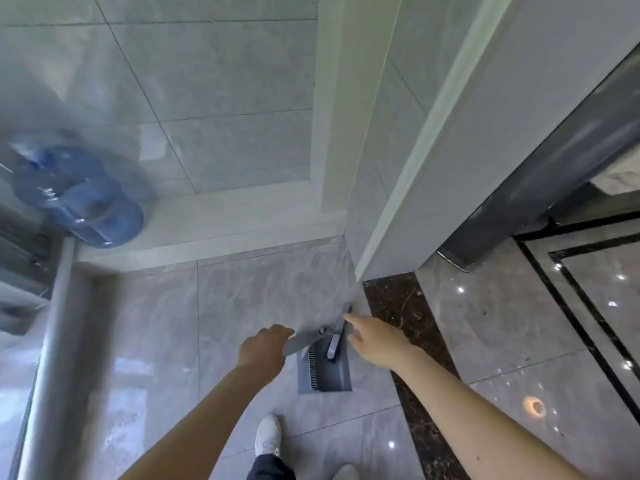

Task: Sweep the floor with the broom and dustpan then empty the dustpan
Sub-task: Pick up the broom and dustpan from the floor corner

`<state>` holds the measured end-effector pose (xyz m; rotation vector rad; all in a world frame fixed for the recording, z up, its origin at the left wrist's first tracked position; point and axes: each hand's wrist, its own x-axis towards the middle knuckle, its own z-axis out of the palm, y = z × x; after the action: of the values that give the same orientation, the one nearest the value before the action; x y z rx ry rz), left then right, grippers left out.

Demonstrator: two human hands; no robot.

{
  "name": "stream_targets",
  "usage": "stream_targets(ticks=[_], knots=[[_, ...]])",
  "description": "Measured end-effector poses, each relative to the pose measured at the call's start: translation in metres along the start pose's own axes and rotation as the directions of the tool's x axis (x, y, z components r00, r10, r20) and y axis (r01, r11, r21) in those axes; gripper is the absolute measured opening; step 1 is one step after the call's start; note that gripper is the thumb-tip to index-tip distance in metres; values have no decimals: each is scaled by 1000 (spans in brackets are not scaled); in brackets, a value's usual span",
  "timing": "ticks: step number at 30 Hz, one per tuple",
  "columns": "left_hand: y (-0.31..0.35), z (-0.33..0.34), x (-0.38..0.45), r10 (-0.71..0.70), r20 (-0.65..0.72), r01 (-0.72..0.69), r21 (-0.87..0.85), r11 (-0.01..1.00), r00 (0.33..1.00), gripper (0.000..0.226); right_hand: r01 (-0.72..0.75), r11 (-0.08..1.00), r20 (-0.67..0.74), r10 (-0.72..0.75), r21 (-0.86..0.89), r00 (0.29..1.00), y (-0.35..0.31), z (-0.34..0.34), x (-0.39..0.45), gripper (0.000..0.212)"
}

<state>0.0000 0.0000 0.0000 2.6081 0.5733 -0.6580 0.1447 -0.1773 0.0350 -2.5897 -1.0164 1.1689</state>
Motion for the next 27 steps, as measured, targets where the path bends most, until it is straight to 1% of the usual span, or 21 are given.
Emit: stream_targets(ticks=[3,7,14,17,20,23,25,27], knots=[[-1,9,-3,-18,12,18,-15,1000,1000,55,33,999,-12,-33,-18,999,-16,14,8,53],[-1,22,-5,14,82,-14,2,1000,997,62,10,999,-47,-12,-51,999,-30,31,27,54],[-2,30,-3,60,84,-64,49,997,995,62,-22,1000,-63,20,-17,998,-30,42,47,37],[-1,33,4,69,88,-75,62,995,994,63,-13,1000,-102,11,-14,995,-27,39,52,35],[1,35,12,72,67,-77,79,994,995,62,-33,999,-159,30,-17,987,-24,34,54,28],[5,40,22,50,33,-53,79,995,998,58,-132,991,-247,129,4,961,-13,27,52,20],[10,43,30,34,39,-37,84,996,999,55,-256,966,-257,255,28,932,3,22,50,28],[16,47,40,17,60,-23,89,996,998,49,-400,911,-204,412,101,888,22,15,46,37]])
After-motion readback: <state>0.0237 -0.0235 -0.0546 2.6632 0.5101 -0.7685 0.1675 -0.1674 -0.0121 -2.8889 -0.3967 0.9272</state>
